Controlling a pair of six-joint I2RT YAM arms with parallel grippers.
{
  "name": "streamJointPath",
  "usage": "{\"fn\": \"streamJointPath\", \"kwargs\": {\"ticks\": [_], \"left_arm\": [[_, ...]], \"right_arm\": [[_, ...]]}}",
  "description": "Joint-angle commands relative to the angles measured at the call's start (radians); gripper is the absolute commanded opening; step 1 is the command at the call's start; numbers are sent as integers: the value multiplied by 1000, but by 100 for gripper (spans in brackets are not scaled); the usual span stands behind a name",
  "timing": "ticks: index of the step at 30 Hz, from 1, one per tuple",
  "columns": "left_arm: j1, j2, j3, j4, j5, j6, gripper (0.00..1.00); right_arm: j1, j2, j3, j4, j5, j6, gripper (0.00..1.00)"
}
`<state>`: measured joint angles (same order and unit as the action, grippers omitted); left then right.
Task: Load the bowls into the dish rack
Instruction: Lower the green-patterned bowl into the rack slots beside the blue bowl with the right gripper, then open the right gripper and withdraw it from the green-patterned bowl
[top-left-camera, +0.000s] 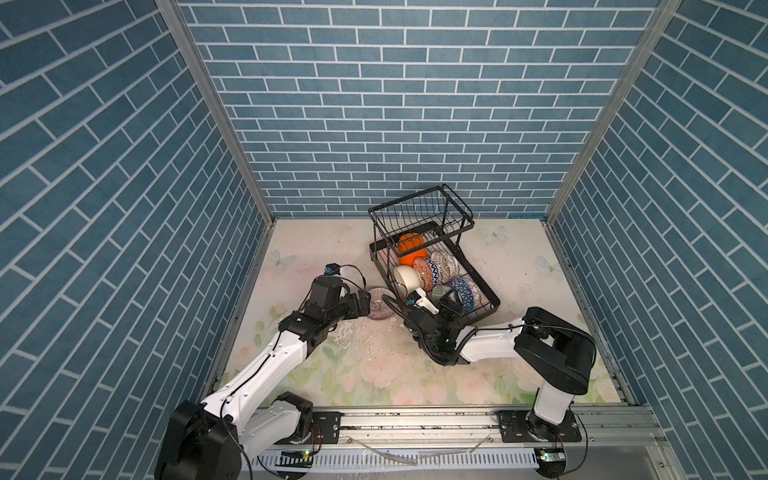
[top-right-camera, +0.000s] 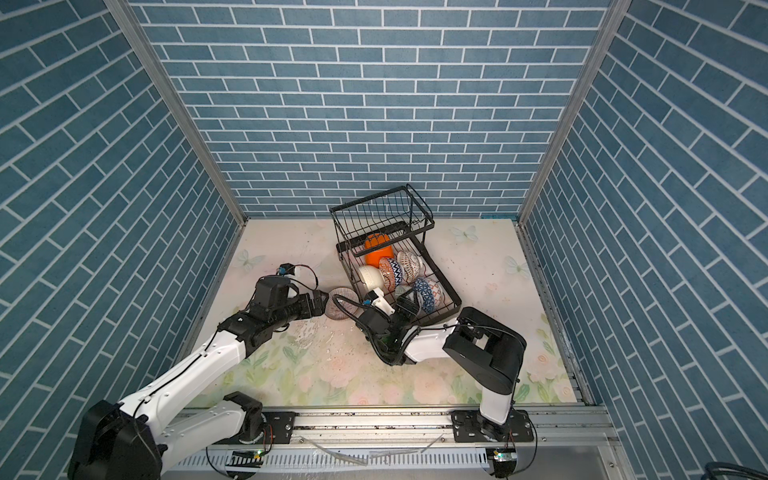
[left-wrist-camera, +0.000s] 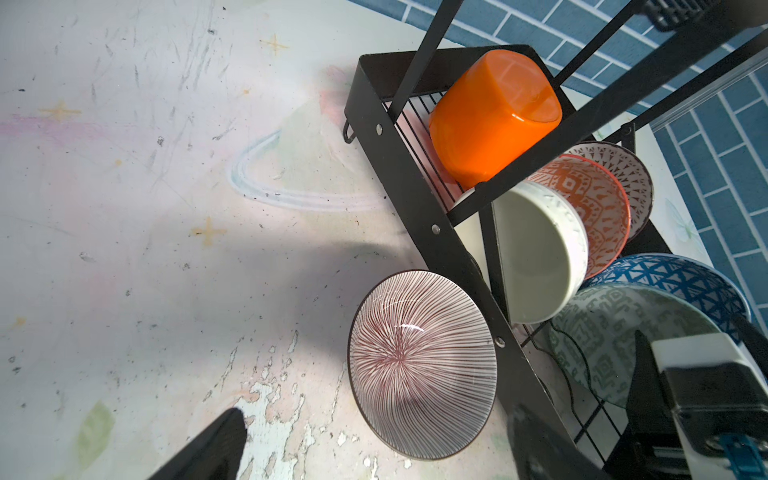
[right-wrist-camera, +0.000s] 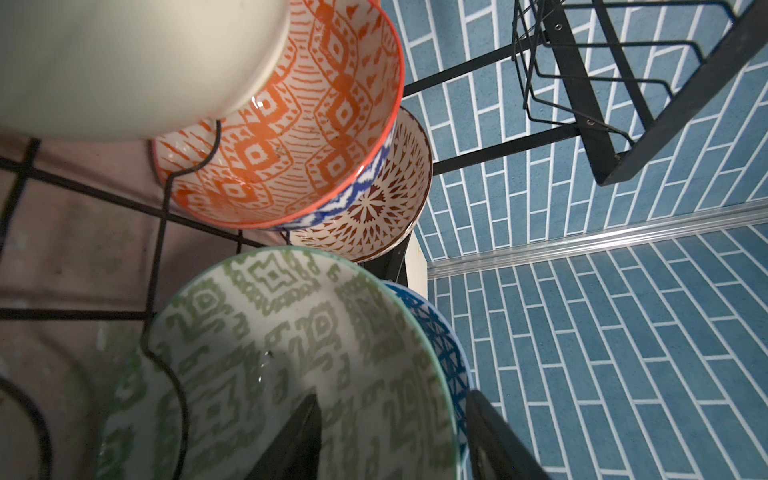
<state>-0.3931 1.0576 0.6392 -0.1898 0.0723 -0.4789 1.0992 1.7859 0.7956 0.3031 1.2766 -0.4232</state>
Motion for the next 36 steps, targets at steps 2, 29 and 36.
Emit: {"fn": "streamJointPath", "kwargs": {"ticks": [2,29,36], "left_arm": [[8,-10,-9,-17,-2,1,100],[7,12,16,-48,-5,2,100],[7,20,19,-50,-3,0,100]], "right_arm": [[5,-16,-1,-27,-2,3,65],[2,-213,-19,1,-138,74,99],[-17,-299,-21,-76,-201,194,99]]}}
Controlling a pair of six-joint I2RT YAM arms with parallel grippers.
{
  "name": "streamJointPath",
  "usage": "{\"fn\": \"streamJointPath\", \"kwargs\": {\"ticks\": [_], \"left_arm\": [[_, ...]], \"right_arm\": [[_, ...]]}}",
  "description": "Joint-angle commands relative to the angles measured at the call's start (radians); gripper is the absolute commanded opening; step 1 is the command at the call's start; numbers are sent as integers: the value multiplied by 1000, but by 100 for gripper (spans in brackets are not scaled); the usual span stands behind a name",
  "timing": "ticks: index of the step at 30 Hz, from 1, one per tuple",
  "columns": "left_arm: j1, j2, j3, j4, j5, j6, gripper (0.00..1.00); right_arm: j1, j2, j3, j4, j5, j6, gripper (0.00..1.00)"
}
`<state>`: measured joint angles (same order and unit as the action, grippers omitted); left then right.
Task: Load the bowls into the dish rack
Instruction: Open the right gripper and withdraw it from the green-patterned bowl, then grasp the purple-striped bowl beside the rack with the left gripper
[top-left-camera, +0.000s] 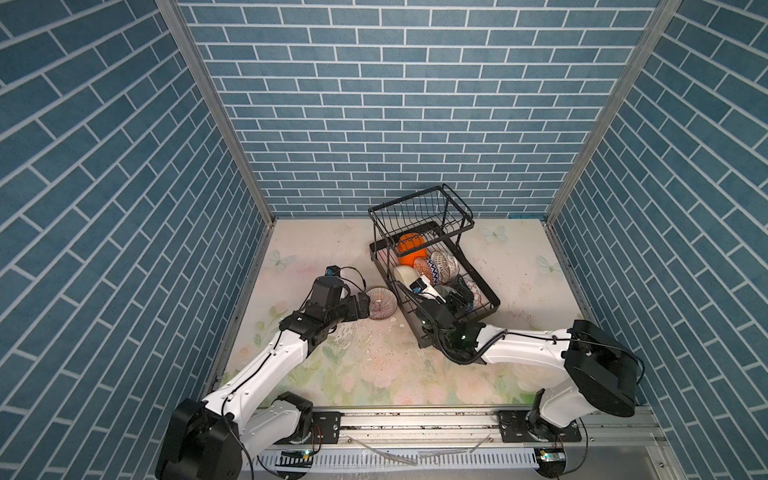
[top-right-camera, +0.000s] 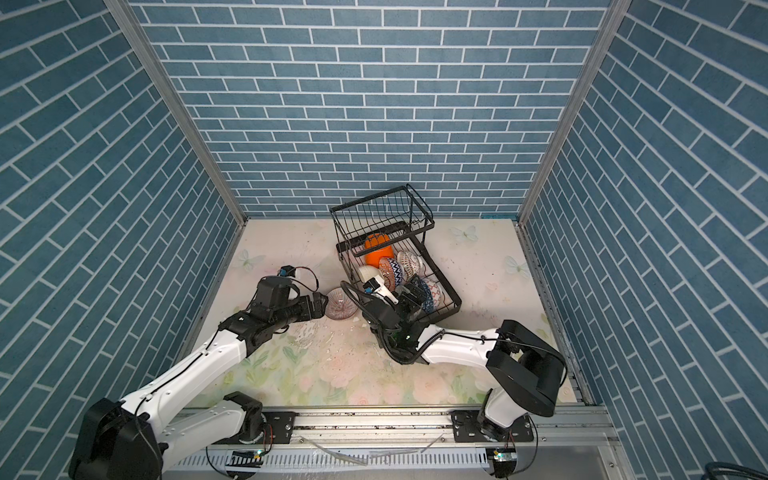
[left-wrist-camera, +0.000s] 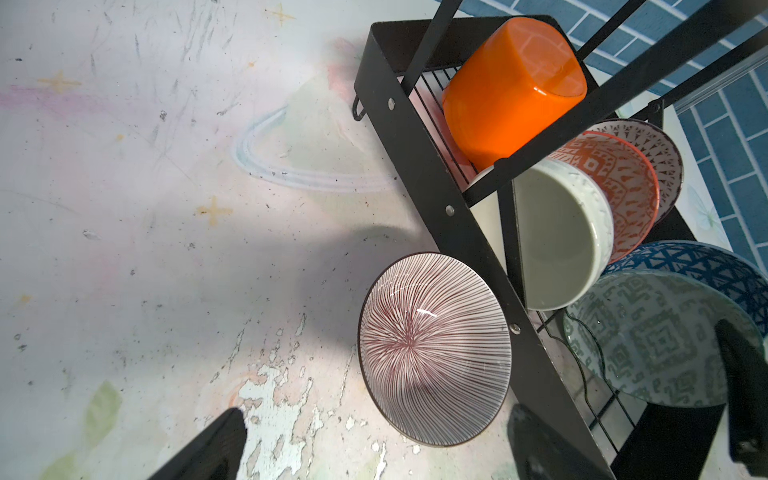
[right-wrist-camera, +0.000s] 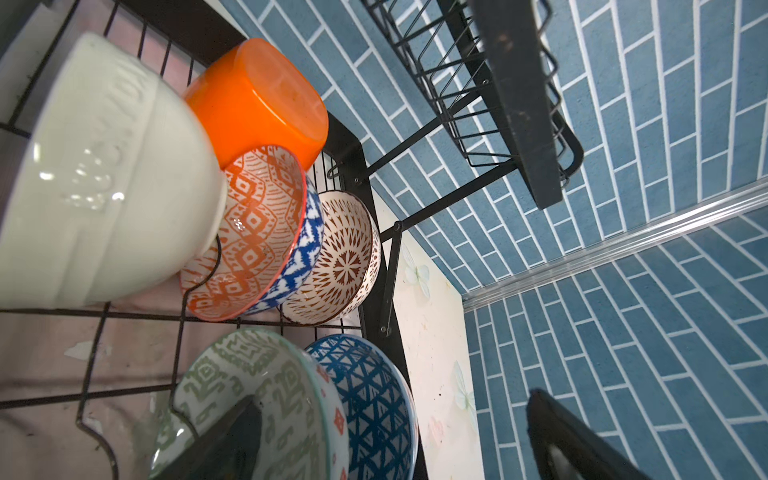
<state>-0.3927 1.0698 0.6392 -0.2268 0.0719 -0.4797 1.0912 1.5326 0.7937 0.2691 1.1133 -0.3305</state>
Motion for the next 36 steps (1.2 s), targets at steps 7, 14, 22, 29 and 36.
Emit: {"fn": "streamJointPath", "kwargs": {"ticks": [7,14,22,29,36], "left_arm": [[6,16,19,-18,-4,-2,100],[7,18,19,-26,-5,-3,100],[7,21,19,-35,-4,-5,100],[7,20,20,-57,-6,-11,100],[6,21,25,-97,-12,-11,100]], "right_arm": [[-54,-160,-9,-165,-143,254,99],[-104,-247,29,-313,-278,388,99],[-168,-300,85,-459,-406,526,99],[-197,-293,158,-597,-480,613,99],[-208,-249,243,-691,-595,633,99]]}}
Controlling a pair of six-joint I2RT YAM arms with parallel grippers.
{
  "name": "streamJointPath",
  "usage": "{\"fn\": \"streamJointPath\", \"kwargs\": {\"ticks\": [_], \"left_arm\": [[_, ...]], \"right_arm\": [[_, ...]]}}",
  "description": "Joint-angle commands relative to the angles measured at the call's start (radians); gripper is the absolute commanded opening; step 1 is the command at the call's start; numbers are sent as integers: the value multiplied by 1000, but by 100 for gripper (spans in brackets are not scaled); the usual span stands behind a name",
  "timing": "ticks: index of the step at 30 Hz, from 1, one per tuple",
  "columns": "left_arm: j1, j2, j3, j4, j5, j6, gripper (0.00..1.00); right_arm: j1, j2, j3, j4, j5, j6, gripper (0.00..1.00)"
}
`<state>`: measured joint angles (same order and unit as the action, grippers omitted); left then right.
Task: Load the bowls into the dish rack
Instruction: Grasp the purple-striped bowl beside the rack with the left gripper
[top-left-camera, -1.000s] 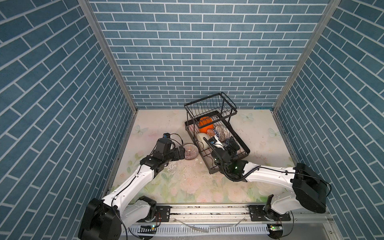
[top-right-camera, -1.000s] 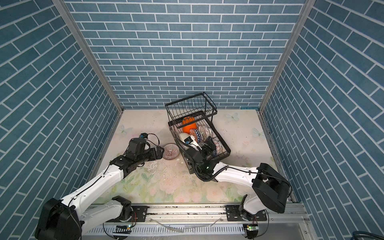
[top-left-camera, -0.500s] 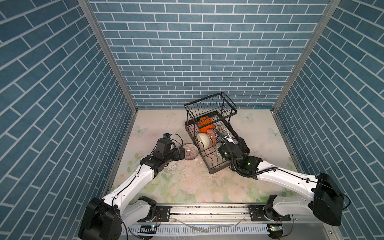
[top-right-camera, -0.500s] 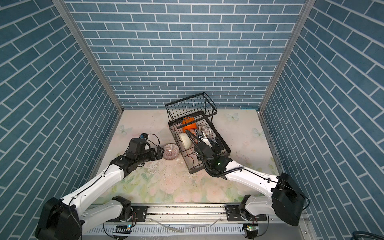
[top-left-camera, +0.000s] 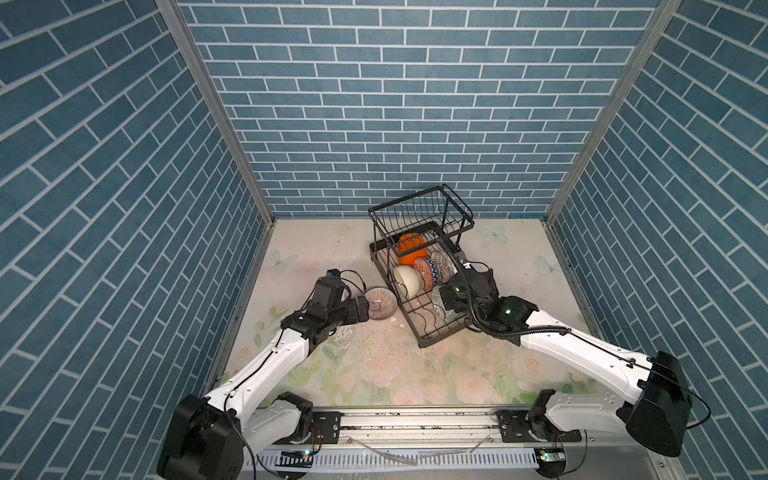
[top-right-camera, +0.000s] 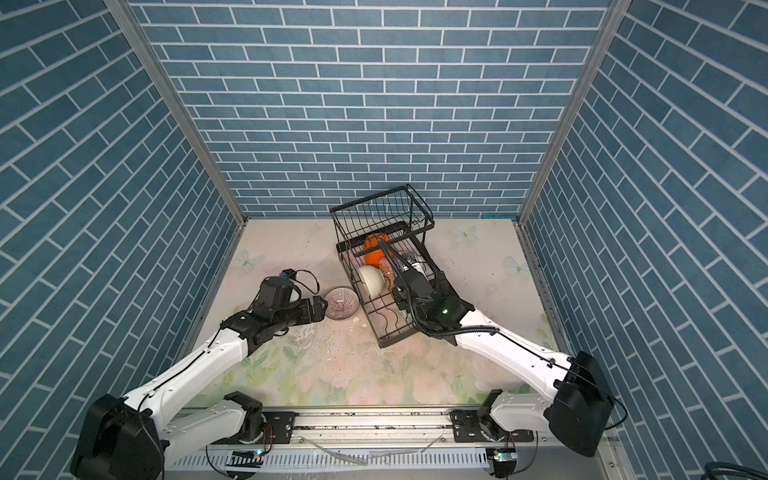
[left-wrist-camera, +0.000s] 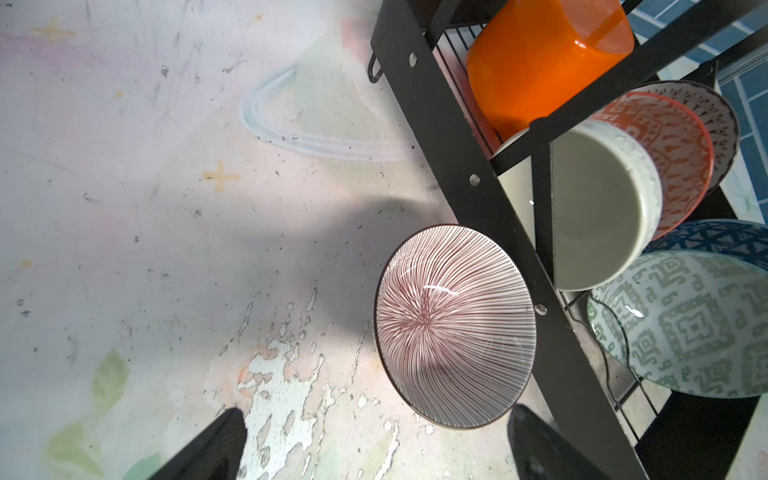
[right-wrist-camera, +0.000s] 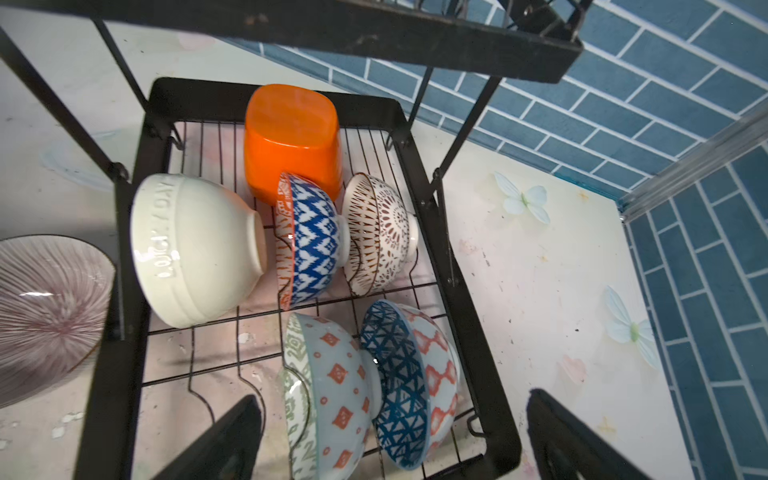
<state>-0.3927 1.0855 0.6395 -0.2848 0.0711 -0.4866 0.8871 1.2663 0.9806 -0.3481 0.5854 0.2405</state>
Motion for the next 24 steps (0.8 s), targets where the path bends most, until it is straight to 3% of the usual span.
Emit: {"fn": "streamJointPath", "kwargs": {"ticks": [1,10,24], "left_arm": [[6,4,25,-47,-12,-4,100],[6,10,17,-109,-28,-2,100],[7,146,67,-100,-8,4,98]], "right_arm": [[-6,19,62,-74,-81,60,99],[-11,21,69,-55,-120,65,99],[-13,53,63,-51,-122,67,99]]}}
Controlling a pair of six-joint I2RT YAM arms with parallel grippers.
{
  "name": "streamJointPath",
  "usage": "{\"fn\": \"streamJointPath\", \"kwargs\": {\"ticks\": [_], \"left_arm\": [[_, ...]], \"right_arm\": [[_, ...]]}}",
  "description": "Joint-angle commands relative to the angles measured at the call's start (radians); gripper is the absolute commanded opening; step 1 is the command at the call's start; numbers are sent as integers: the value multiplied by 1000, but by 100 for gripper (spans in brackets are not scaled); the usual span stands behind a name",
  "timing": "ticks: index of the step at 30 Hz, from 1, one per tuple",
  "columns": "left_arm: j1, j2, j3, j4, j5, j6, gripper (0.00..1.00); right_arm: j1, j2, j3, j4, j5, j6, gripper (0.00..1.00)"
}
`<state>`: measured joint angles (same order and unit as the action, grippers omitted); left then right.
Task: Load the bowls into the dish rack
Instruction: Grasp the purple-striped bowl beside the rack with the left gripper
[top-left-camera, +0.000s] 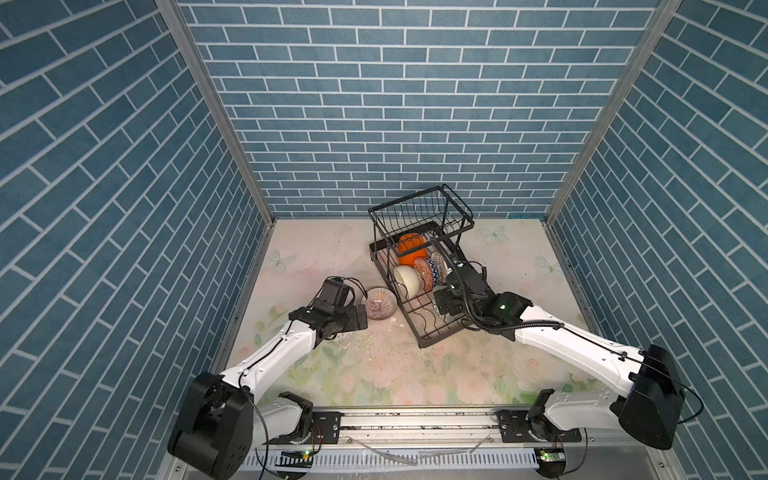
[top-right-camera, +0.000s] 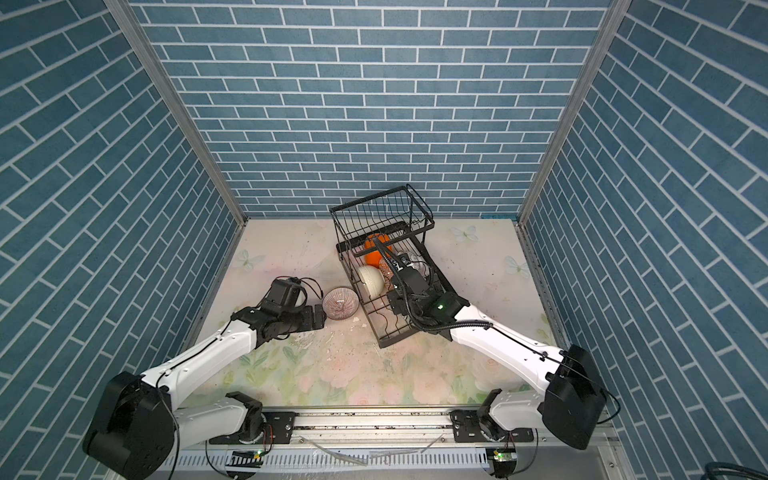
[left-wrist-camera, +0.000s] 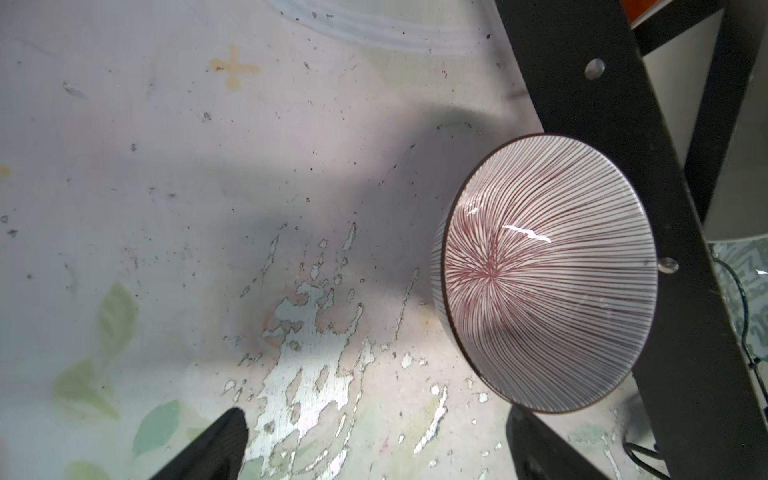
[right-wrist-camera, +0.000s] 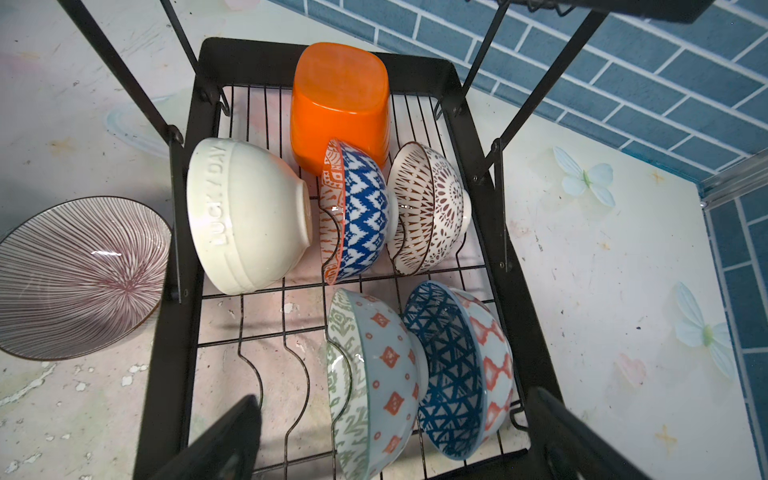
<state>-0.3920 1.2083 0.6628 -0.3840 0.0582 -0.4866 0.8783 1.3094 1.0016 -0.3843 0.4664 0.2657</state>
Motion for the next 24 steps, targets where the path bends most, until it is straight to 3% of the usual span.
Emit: {"fn": "streamJointPath", "kwargs": {"ticks": [1,9,24], "left_arm": [[6,35,67,-3,5,5,98],[7,116,121,43,30,2,92],[7,306,182,92,49,-10,51]], "right_arm": [[-4,9,40,-14,-3,42,99],[-5,4,27,-14,13,43,99],[-5,16,28,-27,10,49,99]]}}
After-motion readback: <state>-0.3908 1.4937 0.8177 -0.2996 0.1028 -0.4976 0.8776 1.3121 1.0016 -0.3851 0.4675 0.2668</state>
